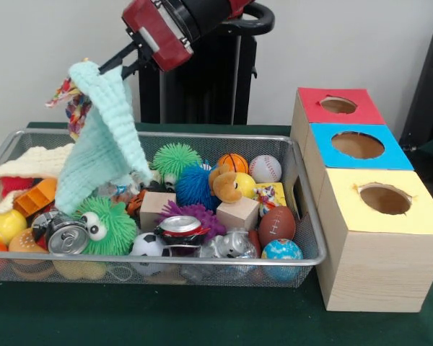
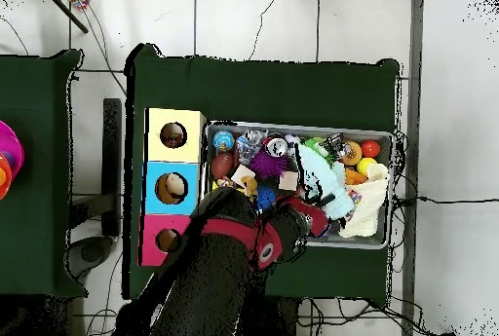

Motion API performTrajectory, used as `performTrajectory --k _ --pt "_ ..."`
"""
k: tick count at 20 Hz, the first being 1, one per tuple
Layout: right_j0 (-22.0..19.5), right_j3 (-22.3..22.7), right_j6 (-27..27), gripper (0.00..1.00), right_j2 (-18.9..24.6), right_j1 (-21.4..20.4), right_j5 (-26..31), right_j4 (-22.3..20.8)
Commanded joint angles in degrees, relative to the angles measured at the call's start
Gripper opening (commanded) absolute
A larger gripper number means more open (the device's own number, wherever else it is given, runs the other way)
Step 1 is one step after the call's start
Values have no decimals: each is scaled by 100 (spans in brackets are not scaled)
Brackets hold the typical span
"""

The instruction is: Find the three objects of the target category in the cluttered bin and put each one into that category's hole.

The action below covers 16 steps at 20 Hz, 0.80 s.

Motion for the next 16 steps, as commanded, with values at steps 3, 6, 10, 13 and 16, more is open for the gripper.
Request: performTrajectory --k 3,6,10,13,16 --pt "70 54 156 0 645 457 53 685" --pt "129 35 117 0 624 470 94 816" --pt "196 -48 87 0 609 564 158 950" --pt "252 -77 86 0 553 613 144 979" --pt "291 -84 107 0 509 640 142 1024"
